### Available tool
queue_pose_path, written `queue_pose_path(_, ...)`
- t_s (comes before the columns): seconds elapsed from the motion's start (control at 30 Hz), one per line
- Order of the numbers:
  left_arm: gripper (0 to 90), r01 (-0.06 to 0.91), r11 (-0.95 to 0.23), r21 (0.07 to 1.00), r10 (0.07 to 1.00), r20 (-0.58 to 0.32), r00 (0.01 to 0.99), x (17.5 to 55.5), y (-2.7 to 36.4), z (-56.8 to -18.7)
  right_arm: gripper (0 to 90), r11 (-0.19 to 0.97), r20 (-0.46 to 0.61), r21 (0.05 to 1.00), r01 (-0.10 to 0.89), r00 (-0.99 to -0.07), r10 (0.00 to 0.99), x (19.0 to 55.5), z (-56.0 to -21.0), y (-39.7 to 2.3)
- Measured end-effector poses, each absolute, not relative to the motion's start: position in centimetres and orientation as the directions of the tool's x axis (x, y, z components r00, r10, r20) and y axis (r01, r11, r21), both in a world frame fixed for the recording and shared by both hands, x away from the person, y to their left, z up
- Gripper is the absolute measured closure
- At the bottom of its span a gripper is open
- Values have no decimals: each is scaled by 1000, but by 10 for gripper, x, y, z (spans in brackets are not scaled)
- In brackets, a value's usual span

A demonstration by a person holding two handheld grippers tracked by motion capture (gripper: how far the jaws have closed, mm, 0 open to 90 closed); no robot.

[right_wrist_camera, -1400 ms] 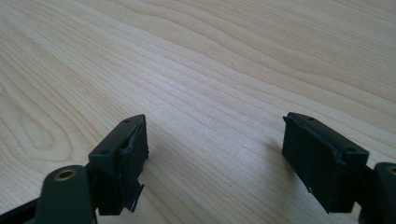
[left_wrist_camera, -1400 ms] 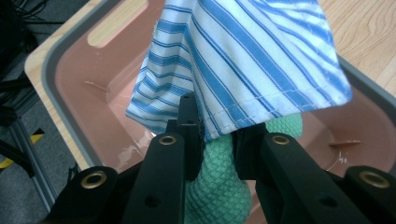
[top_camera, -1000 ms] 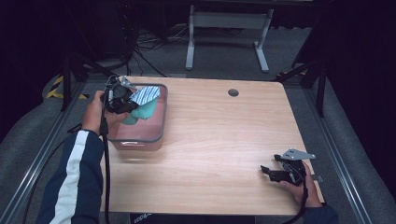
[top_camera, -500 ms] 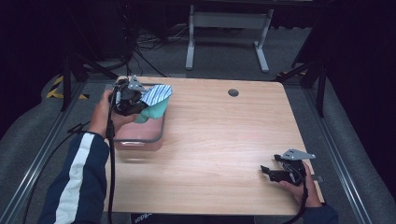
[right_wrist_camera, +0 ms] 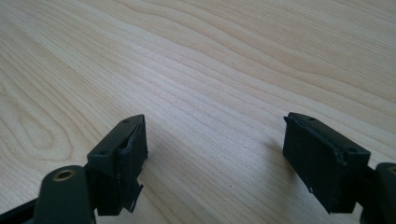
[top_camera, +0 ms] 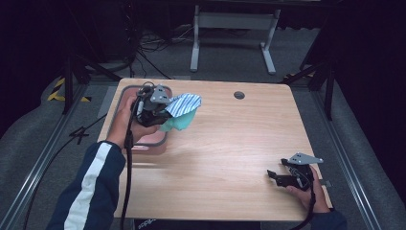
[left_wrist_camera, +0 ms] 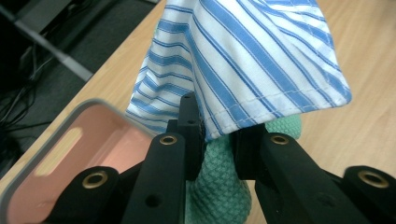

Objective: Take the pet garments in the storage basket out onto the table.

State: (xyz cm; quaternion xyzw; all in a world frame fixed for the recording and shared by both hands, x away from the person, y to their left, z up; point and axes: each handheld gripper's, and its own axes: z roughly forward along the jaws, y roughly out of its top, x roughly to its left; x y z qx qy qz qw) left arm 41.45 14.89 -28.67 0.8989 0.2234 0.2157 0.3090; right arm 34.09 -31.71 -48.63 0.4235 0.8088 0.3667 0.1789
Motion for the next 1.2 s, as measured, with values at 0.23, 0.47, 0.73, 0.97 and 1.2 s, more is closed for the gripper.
queue_pose_path(0.23,775,235,-719,654,485,230,844,412,124,-295,224,373,21,744,554,-578,816,341,-486,-317)
queue_pose_path(0.47,775,218,-740,636,445,219,868,412,101,-307,224,374,20,744,553,-578,816,341,-486,-317)
queue_pose_path(0.73,775,209,-759,616,405,195,893,418,76,-327,224,372,23,745,554,-578,816,341,-486,-317)
queue_pose_path(0.97,774,244,-750,614,403,132,906,429,58,-349,224,372,23,745,554,-578,816,341,-486,-317)
queue_pose_path(1.2,774,267,-771,578,410,131,902,433,38,-375,221,373,23,745,554,-579,815,341,-486,-317)
